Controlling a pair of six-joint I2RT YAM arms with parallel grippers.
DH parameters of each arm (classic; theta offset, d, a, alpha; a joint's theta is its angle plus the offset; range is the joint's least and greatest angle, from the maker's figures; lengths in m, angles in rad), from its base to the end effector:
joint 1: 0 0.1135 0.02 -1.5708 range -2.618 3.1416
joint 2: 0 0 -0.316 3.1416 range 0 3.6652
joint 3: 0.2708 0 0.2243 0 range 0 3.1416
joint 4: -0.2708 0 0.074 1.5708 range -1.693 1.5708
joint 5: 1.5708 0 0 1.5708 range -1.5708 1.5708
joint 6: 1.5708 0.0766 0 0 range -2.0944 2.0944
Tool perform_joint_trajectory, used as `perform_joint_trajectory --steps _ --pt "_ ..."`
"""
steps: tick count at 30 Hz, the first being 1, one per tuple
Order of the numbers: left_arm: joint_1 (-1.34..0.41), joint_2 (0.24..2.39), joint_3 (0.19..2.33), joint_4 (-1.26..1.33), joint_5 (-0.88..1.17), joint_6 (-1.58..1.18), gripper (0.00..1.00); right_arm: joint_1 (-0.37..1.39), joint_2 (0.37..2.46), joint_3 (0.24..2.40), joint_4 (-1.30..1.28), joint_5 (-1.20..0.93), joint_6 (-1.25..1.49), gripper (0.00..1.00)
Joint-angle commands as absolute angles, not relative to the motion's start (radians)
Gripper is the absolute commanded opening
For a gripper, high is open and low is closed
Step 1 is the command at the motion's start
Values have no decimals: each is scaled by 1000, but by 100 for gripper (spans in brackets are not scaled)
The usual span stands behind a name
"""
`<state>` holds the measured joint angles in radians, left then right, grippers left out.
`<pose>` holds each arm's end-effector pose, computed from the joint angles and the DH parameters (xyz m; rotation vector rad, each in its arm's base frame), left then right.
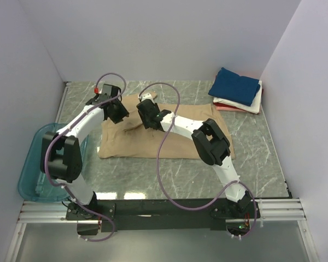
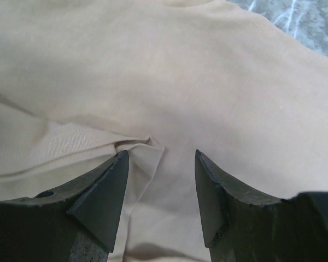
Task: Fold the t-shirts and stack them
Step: Fold the tshirt
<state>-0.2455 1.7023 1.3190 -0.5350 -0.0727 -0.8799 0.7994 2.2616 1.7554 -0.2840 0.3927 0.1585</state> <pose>0.3657 -0.0859 0.2821 -0.8175 2.3906 -0.3783 0.3984 0.3677 0.2019 -0.5409 2.2221 0.0298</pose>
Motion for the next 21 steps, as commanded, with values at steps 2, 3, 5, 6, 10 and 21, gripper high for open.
perform_joint_trajectory --steps 2,3,5,6,10,21 --pt "-245 1603 1221 -515 -77 -870 41 778 2295 1828 -314 333 201 58" --pt "-248 1592 1200 -505 -77 -871 39 772 2296 1835 -327 328 212 58" --pt "-247 1569 1145 -494 -78 -868 37 765 2306 1850 -331 316 221 58" --pt "-247 1562 1129 -489 -81 -868 35 761 2306 1853 -337 313 222 58" --pt "-249 1542 1056 -463 -74 -867 26 747 2307 1855 -344 299 245 58" --pt "-281 1685 1095 -433 -64 -873 20 715 2230 1763 -307 256 294 58"
